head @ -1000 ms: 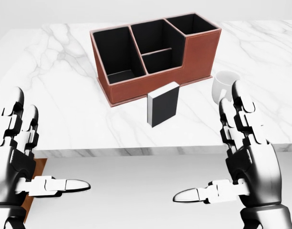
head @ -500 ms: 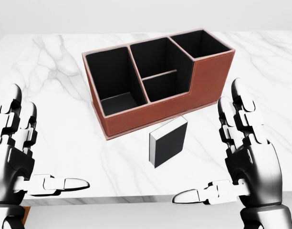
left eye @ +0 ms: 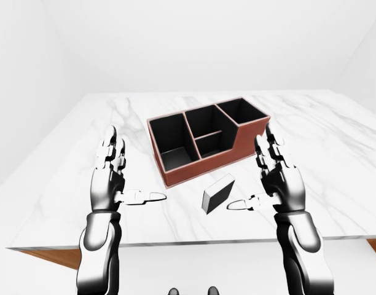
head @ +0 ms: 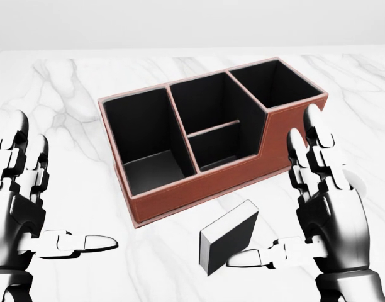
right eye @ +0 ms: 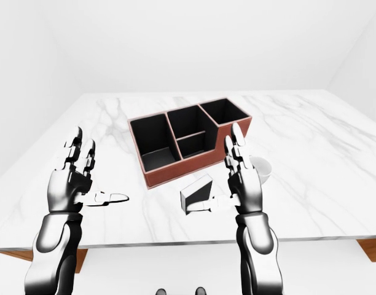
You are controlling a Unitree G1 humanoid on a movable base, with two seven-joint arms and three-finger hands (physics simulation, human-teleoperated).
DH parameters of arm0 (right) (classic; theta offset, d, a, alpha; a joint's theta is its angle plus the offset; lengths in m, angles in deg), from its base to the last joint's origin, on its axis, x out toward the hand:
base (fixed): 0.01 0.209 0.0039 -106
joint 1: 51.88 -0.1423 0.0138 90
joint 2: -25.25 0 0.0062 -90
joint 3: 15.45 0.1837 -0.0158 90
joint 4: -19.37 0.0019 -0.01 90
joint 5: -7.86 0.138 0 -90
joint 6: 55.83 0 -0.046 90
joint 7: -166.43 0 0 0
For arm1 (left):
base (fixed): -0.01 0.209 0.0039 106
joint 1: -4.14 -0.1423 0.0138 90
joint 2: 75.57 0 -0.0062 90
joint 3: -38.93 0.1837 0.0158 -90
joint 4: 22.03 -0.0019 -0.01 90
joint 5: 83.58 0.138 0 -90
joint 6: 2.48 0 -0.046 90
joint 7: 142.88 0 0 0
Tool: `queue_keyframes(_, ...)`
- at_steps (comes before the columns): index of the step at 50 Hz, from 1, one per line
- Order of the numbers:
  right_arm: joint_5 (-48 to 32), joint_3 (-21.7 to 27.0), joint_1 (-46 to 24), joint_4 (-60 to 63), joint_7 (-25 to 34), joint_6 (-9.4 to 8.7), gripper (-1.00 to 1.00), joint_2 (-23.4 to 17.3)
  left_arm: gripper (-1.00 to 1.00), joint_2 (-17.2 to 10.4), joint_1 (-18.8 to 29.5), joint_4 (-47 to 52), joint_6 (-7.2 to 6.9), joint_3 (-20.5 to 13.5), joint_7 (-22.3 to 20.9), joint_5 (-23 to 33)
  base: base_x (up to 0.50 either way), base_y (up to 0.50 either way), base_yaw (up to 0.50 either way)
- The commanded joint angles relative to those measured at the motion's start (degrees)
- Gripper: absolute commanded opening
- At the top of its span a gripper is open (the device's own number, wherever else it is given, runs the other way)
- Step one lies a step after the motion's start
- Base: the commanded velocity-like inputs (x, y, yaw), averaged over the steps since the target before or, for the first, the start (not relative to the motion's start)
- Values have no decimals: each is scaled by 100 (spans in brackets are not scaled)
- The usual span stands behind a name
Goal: Pick up the book and place it in the front compartment of the caddy.
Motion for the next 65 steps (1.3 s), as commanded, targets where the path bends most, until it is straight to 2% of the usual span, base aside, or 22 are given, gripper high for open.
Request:
queue_keyframes(1,-184,-73,16,-63,-34,0,100,-6,98,0,-18,39,0,1,-1,-5,0,0,0)
queue_keyframes(9,53,-33,92,107,164,0,100,0,99,3,-29,133,0,-3,-1,-10,4,0,0)
queue_keyframes(33,-63,-51,61,82,95,0,100,-2,99,-7,-10,197,0,-50,-10,-54,49,0,0)
queue_keyframes(65,-194,-73,81,197,74,0,100,-5,99,-13,13,82,0,-56,-17,-60,0,0,0)
